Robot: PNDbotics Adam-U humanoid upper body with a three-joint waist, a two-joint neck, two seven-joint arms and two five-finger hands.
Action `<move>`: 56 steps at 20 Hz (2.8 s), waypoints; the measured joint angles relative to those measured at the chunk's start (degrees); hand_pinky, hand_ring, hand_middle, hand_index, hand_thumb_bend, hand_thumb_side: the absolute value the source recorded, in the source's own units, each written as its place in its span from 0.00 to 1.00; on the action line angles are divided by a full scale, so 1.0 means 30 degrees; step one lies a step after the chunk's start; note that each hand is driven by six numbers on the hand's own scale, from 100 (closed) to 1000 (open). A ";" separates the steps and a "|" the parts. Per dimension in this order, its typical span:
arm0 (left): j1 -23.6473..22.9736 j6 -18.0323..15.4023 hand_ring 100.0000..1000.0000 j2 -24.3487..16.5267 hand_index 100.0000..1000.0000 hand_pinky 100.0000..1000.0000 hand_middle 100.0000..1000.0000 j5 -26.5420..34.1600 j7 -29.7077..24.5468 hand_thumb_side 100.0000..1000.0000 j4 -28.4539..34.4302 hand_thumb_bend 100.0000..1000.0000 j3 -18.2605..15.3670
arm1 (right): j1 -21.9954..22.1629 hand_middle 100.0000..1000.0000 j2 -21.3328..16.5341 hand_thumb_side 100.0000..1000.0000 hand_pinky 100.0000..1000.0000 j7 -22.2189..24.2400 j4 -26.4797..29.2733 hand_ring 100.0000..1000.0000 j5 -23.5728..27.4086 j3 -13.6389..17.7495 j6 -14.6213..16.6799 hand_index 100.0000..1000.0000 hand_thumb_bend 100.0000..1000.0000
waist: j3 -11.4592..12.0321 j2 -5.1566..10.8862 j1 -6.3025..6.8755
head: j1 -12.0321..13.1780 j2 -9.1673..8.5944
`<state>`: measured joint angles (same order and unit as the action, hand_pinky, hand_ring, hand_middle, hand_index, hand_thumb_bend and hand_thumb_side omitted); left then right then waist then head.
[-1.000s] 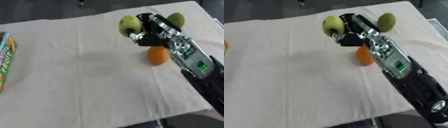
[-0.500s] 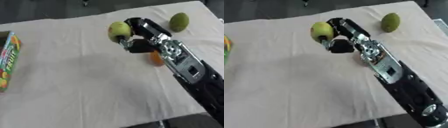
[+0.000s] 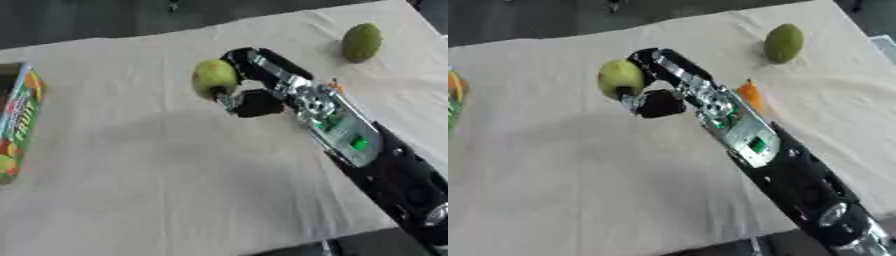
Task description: Pick up the objects with one hand, pass them to the other hand, and then place them into the box on the other side of the table.
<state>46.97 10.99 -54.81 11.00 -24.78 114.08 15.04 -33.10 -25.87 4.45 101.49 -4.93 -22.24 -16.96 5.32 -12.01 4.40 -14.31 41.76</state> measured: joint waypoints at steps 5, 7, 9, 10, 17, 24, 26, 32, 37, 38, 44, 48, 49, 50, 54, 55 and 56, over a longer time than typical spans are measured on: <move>0.1271 0.0037 0.70 0.0759 0.79 0.66 0.70 0.0794 -0.1145 0.50 0.0006 0.69 0.0756 | -0.0447 0.46 0.0507 0.00 0.69 0.0196 -0.0725 0.53 -0.0534 -0.0375 0.0398 0.61 0.00 | 0.0106 0.0096 0.0110 | -0.0135 0.0141; 0.1655 0.0208 0.68 0.1109 0.79 0.64 0.69 0.1137 -0.1615 0.50 0.0010 0.68 0.1093 | -0.0689 0.46 0.0728 0.00 0.69 0.0260 -0.0980 0.53 -0.0791 -0.0502 0.0532 0.61 0.00 | 0.0122 0.0097 0.0111 | -0.0161 0.0148; 0.1982 0.0444 0.65 0.1390 0.79 0.62 0.68 0.1464 -0.2018 0.48 0.0011 0.66 0.1394 | -0.0900 0.46 0.0912 0.00 0.69 0.0310 -0.1193 0.53 -0.0990 -0.0569 0.0646 0.61 0.00 | 0.0125 0.0098 0.0112 | -0.0164 0.0156; 0.2116 0.0601 0.65 0.1524 0.79 0.61 0.68 0.1690 -0.2205 0.46 0.0012 0.67 0.1530 | -0.1007 0.46 0.1001 0.00 0.69 0.0317 -0.1289 0.53 -0.1072 -0.0614 0.0689 0.61 0.02 | 0.0131 0.0098 0.0113 | -0.0164 0.0166; 0.2909 0.2022 0.63 0.2292 0.79 0.59 0.66 0.2372 -0.3185 0.46 0.0012 0.62 0.2241 | -0.1768 0.46 0.1500 0.00 0.69 0.0401 -0.1903 0.53 -0.1543 -0.0860 0.0795 0.61 0.00 | 0.0259 0.0099 0.0116 | -0.0111 0.0434; 0.3496 0.2861 0.61 0.3074 0.78 0.56 0.66 0.1718 -0.3724 0.45 0.0011 0.62 0.2714 | -0.2575 0.46 0.1839 0.00 0.70 0.0827 -0.2695 0.53 -0.1999 -0.1377 0.0809 0.61 0.02 | 0.0388 0.0106 0.0017 | 0.0054 0.0491; 0.3618 0.2859 0.60 0.3265 0.78 0.55 0.65 0.1599 -0.3845 0.44 0.0011 0.61 0.2715 | -0.2747 0.46 0.1841 0.00 0.69 0.0932 -0.3007 0.53 -0.2081 -0.1520 0.0818 0.61 0.02 | 0.0467 0.0108 0.0012 | 0.0071 0.0491; 0.3860 0.3037 0.59 0.3893 0.78 0.54 0.65 0.1536 -0.3840 0.41 0.0011 0.61 0.2879 | -0.3460 0.46 0.2062 0.00 0.70 0.1036 -0.3590 0.53 -0.2217 -0.1808 0.0853 0.61 0.02 | 0.0505 0.0112 -0.0057 | 0.0107 0.0491; 0.3946 0.4114 0.57 0.4269 0.77 0.52 0.65 0.1142 -0.2960 0.38 0.0012 0.63 0.3335 | -0.4054 0.46 0.2283 0.00 0.70 0.0945 -0.3862 0.53 -0.2454 -0.1915 0.0745 0.61 0.02 | 0.0531 0.0121 -0.0073 | 0.0032 0.0491; 0.3956 0.4337 0.57 0.4328 0.77 0.51 0.64 0.0883 -0.2808 0.38 0.0012 0.62 0.3428 | -0.4130 0.46 0.2281 0.00 0.70 0.0893 -0.3885 0.53 -0.2479 -0.1915 0.0693 0.61 0.02 | 0.0545 0.0122 -0.0078 | 0.0026 0.0491; 0.3782 0.4892 0.63 0.4508 0.78 0.56 0.69 -0.0001 -0.3164 0.40 0.0012 0.58 0.3926 | -0.4733 0.46 0.1913 0.00 0.70 0.1087 -0.3794 0.53 -0.2221 -0.2124 0.0444 0.61 0.02 | 0.0534 0.0122 -0.0182 | 0.0035 0.0491; 0.3411 0.4863 0.73 0.4512 0.82 0.71 0.76 -0.1412 -0.3965 0.39 0.0009 0.62 0.4247 | -0.4768 0.46 0.1803 0.00 0.70 0.1239 -0.3693 0.53 -0.1873 -0.2134 0.0235 0.61 0.01 | 0.0514 0.0123 -0.0178 | 0.0031 0.0488; 0.3342 0.4772 0.74 0.4516 0.83 0.71 0.78 -0.2002 -0.4033 0.38 0.0009 0.63 0.4264 | -0.4763 0.46 0.1803 0.00 0.69 0.1219 -0.3690 0.53 -0.1793 -0.2119 0.0206 0.61 0.01 | 0.0520 0.0123 -0.0177 | 0.0029 0.0483; 0.3290 0.4673 0.74 0.4529 0.83 0.71 0.78 -0.2610 -0.4052 0.37 0.0009 0.63 0.4316 | -0.4753 0.46 0.1803 0.00 0.69 0.1154 -0.3683 0.53 -0.1748 -0.2053 0.0152 0.61 0.01 | 0.0532 0.0123 -0.0174 | 0.0029 0.0477; 0.2961 0.4262 0.73 0.4858 0.83 0.69 0.77 -0.4486 -0.4049 0.36 0.0009 0.64 0.4493 | -0.4746 0.46 0.1804 0.00 0.69 0.0791 -0.3563 0.53 -0.1421 -0.1692 0.0033 0.61 0.01 | 0.0557 0.0123 -0.0165 | 0.0026 0.0467; 0.2826 0.4150 0.72 0.4917 0.83 0.68 0.77 -0.4743 -0.4005 0.35 0.0009 0.64 0.4537 | -0.4746 0.46 0.1804 0.00 0.69 0.0735 -0.3519 0.53 -0.1320 -0.1624 0.0029 0.61 0.01 | 0.0554 0.0123 -0.0165 | 0.0023 0.0465; 0.2693 0.4026 0.72 0.4998 0.83 0.68 0.76 -0.4922 -0.3900 0.34 0.0008 0.63 0.4582 | -0.4746 0.46 0.1804 0.00 0.69 0.0702 -0.3452 0.53 -0.1211 -0.1560 0.0028 0.61 0.01 | 0.0552 0.0123 -0.0169 | 0.0018 0.0464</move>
<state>55.05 23.07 -39.82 -3.77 -36.48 114.11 28.79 -47.34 -20.46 6.55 91.14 -8.56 -26.93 -16.88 6.97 -11.64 3.90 -14.26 43.15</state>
